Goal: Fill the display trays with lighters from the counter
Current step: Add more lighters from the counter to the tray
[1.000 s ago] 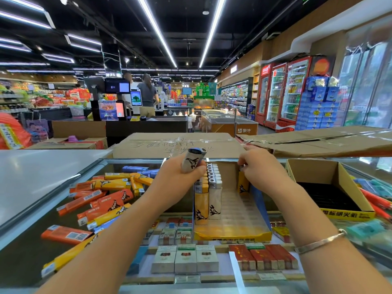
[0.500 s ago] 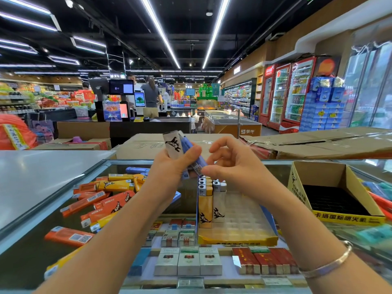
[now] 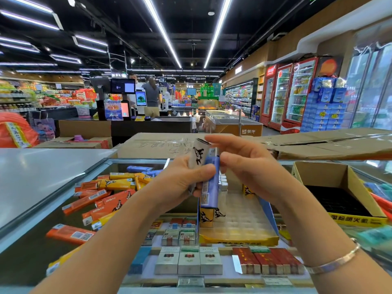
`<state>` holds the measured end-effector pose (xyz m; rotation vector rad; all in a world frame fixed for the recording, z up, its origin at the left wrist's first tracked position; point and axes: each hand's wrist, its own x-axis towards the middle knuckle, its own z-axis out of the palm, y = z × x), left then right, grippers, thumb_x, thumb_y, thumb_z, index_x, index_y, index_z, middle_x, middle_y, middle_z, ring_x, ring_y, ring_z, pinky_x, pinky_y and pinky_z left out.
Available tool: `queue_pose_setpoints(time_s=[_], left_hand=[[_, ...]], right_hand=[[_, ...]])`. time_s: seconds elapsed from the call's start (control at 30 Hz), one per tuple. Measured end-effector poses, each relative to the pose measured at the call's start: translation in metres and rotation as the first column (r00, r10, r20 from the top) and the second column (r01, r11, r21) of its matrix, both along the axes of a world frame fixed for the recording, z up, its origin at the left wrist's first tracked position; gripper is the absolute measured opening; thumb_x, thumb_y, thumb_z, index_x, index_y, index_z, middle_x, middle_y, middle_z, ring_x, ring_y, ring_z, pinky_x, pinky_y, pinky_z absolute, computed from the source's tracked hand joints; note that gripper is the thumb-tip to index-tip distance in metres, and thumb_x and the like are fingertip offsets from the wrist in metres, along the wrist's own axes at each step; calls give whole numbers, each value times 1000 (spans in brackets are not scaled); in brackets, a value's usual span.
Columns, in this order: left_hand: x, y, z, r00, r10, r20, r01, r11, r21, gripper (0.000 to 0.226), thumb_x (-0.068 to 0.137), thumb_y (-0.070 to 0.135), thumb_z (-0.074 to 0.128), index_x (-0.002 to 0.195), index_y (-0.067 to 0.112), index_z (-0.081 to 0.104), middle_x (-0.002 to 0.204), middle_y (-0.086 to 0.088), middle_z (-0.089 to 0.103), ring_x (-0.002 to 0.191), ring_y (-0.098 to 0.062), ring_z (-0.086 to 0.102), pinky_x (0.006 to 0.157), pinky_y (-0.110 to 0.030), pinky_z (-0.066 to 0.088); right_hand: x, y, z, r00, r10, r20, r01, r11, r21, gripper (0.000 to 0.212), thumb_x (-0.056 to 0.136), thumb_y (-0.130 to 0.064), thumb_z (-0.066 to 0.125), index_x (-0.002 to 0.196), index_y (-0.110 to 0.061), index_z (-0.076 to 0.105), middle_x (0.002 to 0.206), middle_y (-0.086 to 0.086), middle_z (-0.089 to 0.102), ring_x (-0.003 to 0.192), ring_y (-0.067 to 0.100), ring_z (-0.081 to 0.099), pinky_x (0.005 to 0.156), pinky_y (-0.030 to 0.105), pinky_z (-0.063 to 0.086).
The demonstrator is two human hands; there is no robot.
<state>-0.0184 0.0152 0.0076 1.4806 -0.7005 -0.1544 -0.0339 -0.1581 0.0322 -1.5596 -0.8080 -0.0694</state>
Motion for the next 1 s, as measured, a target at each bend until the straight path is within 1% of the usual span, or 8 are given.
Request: queue_pose_setpoints(time_s=[0.07,0.23,0.43,0.53,0.67,0.77,0.9,1.0], left_hand=[[0,1,-1,996,-92,-6,92,996,-12,47,50,45,86,78,17,61,58,6,55,53,-6,48,51,-20,37],[-1,-1,1,991,-135,-20,135,991,6,52,64,60,71,84,13,59,64,2,63,49,-6,48,47,-16,39],[5,-1,5,936,327,133,-329,944,-7,39,78,51,47,84,17,63,65,7,65,49,-5,44,44,-16,39],[6,0,2,889,414,194,-422,907,-3,39,82,51,41,86,18,62,76,8,68,59,-9,51,52,-18,43],[5,-3,-2,918,355,178,-365,930,30,39,87,45,39,91,14,64,79,17,70,65,4,64,51,-8,46],[8,-3,-6,917,353,185,-372,925,82,37,85,50,39,87,26,67,92,15,71,74,5,63,59,-13,46],[12,-4,-9,925,301,233,-346,920,183,43,84,51,35,89,20,64,85,17,71,80,11,61,82,-19,38],[14,-5,-11,923,297,243,-349,914,206,47,83,52,33,91,16,63,93,13,72,93,4,61,80,-16,36]], right_hand=[[1,2,-2,998,53,-27,-53,998,16,30,76,-12,58,102,-23,70,106,28,62,97,35,57,99,54,39],[4,-1,-1,998,45,-42,-40,993,109,13,70,-17,68,79,-24,74,74,-2,68,66,11,60,66,23,49],[18,-34,9,930,-366,-28,351,864,361,8,74,-13,68,70,-20,71,58,-4,62,41,12,43,38,18,36],[27,-48,7,808,-586,53,564,797,218,13,83,-5,65,84,-18,69,56,-6,64,43,10,48,41,20,42],[37,-48,-1,760,-618,203,644,758,-102,25,89,-2,59,109,-14,65,72,-2,65,49,2,54,47,13,46],[43,-42,-9,711,-591,381,700,640,-317,30,88,-5,59,115,-18,64,96,-4,62,80,4,58,66,9,43],[47,-40,-17,693,-550,467,720,568,-399,27,85,-3,62,110,-12,66,94,-6,58,87,6,51,69,7,34],[50,-41,-20,681,-527,509,731,530,-429,23,84,-5,64,105,-12,68,92,-5,60,85,8,51,66,11,34]])
